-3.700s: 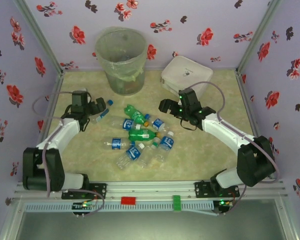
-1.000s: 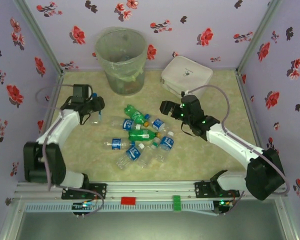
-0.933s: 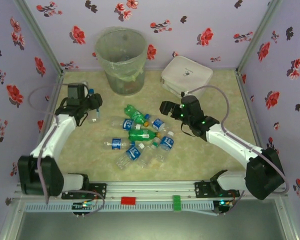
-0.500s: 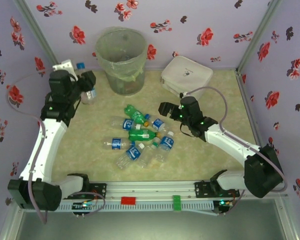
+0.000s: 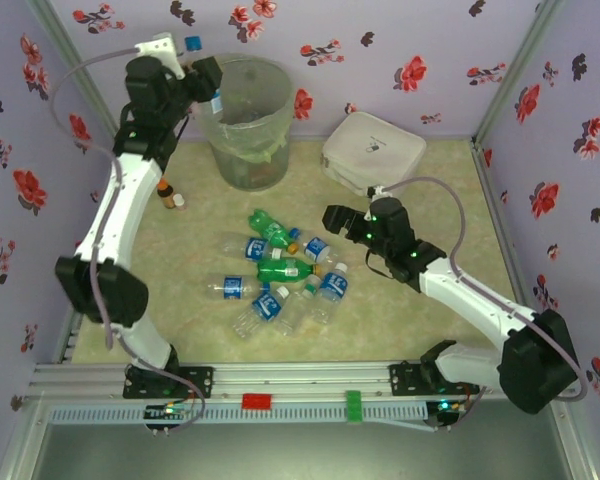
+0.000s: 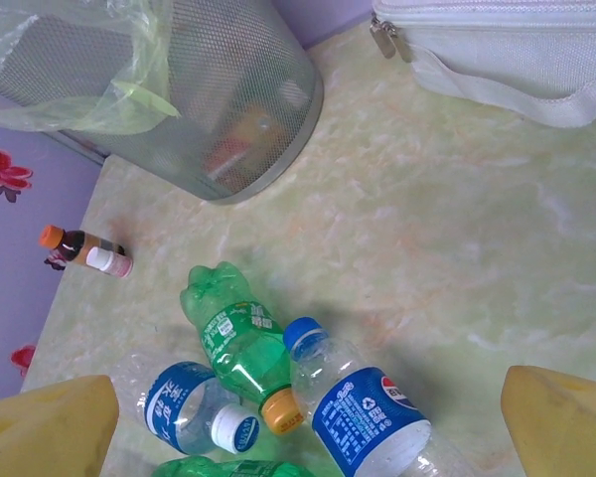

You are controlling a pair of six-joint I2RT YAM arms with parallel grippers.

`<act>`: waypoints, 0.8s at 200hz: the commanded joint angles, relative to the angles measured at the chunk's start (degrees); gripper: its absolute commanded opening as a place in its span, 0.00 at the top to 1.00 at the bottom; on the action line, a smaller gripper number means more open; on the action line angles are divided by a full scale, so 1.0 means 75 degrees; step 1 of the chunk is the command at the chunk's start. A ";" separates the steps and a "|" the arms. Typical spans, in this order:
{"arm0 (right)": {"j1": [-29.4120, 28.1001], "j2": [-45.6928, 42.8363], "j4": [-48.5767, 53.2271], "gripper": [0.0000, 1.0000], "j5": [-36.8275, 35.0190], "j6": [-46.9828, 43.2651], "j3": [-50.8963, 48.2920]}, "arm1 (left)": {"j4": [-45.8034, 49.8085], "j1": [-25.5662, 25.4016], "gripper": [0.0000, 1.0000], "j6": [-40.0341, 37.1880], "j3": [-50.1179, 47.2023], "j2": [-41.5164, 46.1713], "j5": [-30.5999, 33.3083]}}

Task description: Put the plastic bottles in the bin

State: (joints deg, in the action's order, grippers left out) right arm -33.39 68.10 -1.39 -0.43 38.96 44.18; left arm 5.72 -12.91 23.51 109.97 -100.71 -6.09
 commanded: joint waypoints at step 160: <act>-0.0037 -0.0859 0.0429 0.00 -0.0597 -0.0228 -0.0302 | 0.1904 -0.0689 0.00 -0.2231 0.4343 -0.3670 0.0290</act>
State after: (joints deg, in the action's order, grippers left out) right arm -33.39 61.56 1.41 -3.33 37.87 42.30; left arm 18.98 -17.21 10.24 139.65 -130.26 -4.54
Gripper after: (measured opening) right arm 0.996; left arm 0.994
